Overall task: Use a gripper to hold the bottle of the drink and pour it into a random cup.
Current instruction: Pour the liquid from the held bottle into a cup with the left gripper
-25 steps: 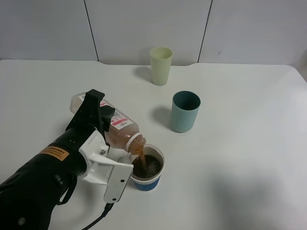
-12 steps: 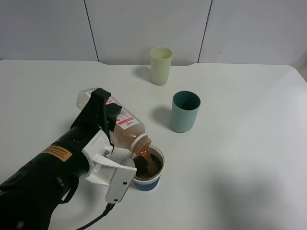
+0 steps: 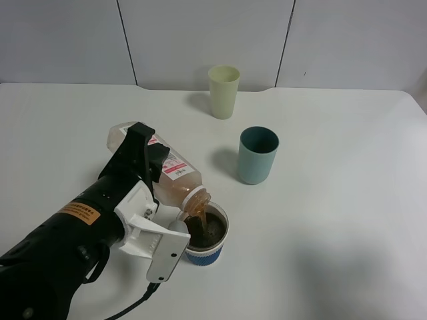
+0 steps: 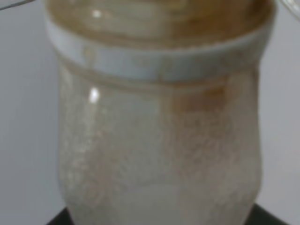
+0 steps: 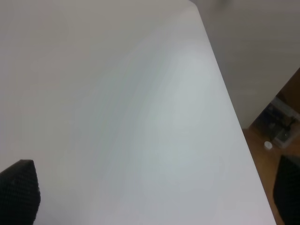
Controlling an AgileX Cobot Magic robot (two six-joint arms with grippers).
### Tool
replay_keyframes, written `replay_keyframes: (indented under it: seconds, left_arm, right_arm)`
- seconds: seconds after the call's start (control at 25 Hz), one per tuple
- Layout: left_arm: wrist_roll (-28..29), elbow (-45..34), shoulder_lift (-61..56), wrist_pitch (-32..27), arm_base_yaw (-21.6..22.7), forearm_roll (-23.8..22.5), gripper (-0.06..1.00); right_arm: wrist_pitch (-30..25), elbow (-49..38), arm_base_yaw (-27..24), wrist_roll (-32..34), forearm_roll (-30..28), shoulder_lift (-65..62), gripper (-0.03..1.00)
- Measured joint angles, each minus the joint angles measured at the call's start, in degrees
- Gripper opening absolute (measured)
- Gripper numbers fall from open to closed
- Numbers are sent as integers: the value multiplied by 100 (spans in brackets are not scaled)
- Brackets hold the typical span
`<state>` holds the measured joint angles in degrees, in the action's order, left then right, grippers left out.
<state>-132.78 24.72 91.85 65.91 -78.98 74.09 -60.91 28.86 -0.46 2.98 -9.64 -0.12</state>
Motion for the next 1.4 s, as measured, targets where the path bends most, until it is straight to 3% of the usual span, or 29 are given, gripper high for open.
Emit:
replay_keyframes:
  seconds: [0.84, 1.4]
  left_arm:
    - [-181, 0, 0, 45, 0, -49, 32]
    - [-677, 0, 0, 172, 0, -301, 32]
  right_arm:
    - [0, 0, 0, 0, 0, 0, 99]
    - [0, 0, 0, 0, 0, 0, 99]
